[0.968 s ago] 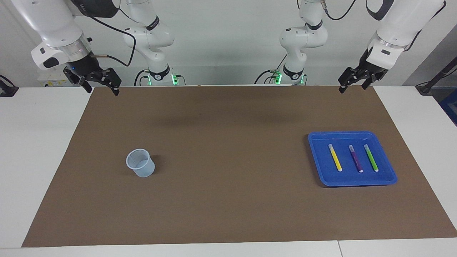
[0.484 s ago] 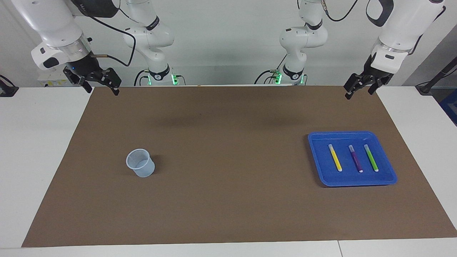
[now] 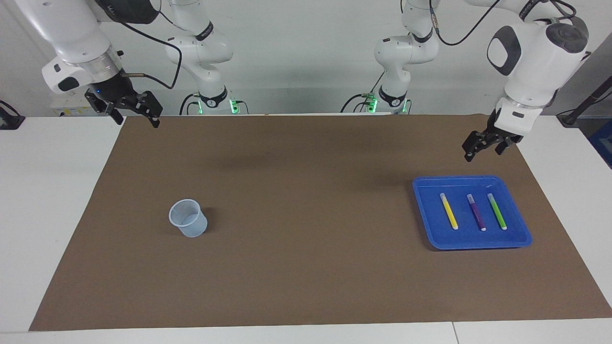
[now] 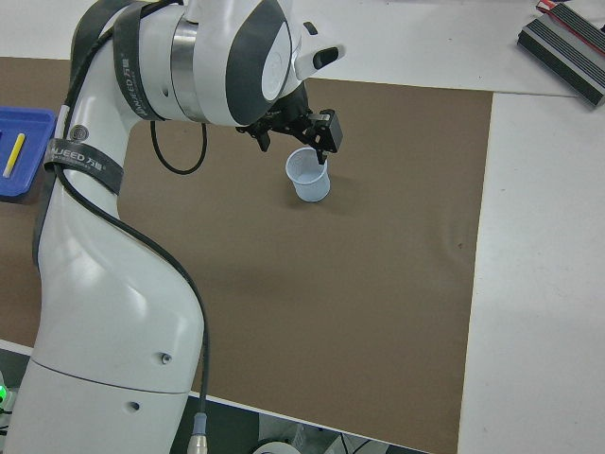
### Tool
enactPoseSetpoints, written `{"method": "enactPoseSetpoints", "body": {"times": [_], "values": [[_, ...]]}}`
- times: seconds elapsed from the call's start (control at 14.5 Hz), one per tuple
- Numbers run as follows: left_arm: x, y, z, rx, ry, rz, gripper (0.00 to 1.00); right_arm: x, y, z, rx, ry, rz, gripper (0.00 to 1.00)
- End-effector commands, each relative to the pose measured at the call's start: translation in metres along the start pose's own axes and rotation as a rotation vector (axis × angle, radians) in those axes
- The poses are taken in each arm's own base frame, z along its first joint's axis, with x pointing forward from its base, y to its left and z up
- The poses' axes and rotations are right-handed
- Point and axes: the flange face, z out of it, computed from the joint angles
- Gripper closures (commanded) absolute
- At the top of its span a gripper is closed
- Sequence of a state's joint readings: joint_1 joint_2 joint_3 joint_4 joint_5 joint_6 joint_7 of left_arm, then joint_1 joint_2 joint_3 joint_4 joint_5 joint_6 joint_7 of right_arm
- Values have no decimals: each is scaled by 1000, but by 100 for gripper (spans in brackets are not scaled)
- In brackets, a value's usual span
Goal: Transfer and insert pens with both arms
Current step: 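Reach the left gripper over the tray to the yellow pen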
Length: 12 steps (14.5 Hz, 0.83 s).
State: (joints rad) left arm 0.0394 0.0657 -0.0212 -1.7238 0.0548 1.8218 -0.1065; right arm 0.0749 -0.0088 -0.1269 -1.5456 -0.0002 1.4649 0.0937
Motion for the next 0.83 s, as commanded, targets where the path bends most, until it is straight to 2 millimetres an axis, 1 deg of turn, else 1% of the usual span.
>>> {"method": "enactPoseSetpoints", "body": {"times": [0.0, 0.07, 0.21, 0.41, 0.48, 0.62, 0.69, 0.76], "values": [[16, -9, 31, 14, 0, 30, 0, -4, 0, 1, 23, -7, 28, 0], [18, -11, 41, 14, 0, 29, 0, -4, 1, 1, 23, -7, 30, 0], [13, -10, 67, 14, -21, 34, 0, -4, 0, 1, 23, -6, 28, 0], [-7, -8, 115, 14, -67, 42, 0, -5, 0, 1, 23, -7, 28, 0], [-12, -4, 133, 12, -66, 49, 0, -5, 0, 2, 24, -9, 28, 0], [-18, -5, 159, 9, -74, 49, 0, -4, 0, 1, 23, -7, 28, 0], [-21, 0, 175, 10, -91, 58, 0, -5, 0, 1, 23, -7, 28, 0], [-21, 3, 180, 7, -88, 63, 0, -5, 1, 1, 23, -7, 28, 0]]}}
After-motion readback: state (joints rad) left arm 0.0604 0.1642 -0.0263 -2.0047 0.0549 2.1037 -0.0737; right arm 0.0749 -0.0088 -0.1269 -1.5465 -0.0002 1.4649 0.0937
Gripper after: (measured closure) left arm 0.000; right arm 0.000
